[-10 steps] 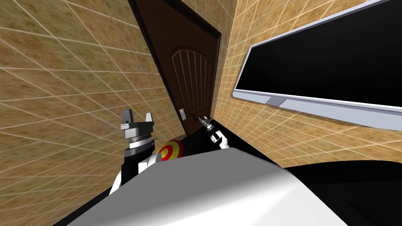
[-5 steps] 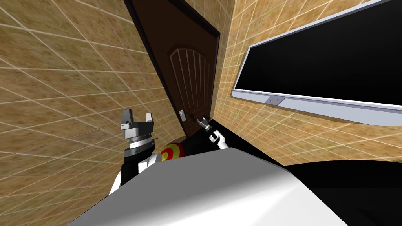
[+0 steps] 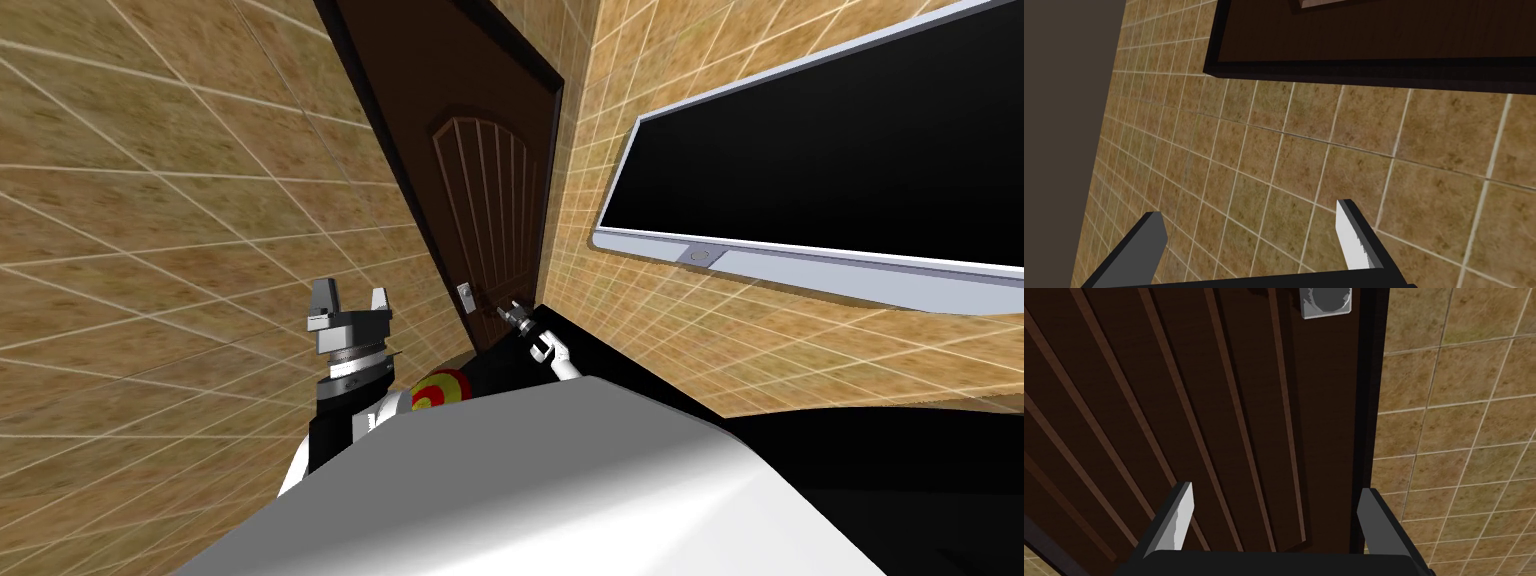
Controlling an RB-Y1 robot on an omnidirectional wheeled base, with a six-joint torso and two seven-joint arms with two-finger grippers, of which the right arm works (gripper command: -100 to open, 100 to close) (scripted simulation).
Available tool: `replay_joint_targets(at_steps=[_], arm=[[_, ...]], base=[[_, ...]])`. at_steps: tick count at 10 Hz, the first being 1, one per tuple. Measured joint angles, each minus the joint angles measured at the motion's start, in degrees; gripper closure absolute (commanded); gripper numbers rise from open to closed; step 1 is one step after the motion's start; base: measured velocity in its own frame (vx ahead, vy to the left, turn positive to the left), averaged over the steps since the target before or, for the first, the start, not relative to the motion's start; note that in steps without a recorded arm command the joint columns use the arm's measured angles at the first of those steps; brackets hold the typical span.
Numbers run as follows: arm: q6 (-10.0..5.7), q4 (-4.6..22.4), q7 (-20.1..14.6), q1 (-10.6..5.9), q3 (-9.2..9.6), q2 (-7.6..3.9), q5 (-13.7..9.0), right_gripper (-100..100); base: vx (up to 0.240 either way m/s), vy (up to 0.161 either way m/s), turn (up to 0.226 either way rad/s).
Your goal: Pull the door open
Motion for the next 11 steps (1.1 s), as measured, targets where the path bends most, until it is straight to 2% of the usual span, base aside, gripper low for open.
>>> replay_joint_targets(at_steps=[2,4,6,10,11], arm=[[0.08,2.27,1.36,-1.22,0.57,0.06,1.15,-100],[0.27,4.16,2.89,-2.01,1.1,0.57,2.22,-100],[0.26,6.64,4.15,-3.52,1.39,0.9,3.12,-100],[0.89,9.74,6.24,-5.32,2.58,1.31,5.09,-100],[0.98,10.51,6.61,-5.79,2.7,1.45,5.39,-100]], base=[[0.068,0.137,-0.09],[0.07,0.111,-0.059],[0.104,0.162,-0.077],[0.081,0.181,-0.058],[0.038,0.072,-0.013]])
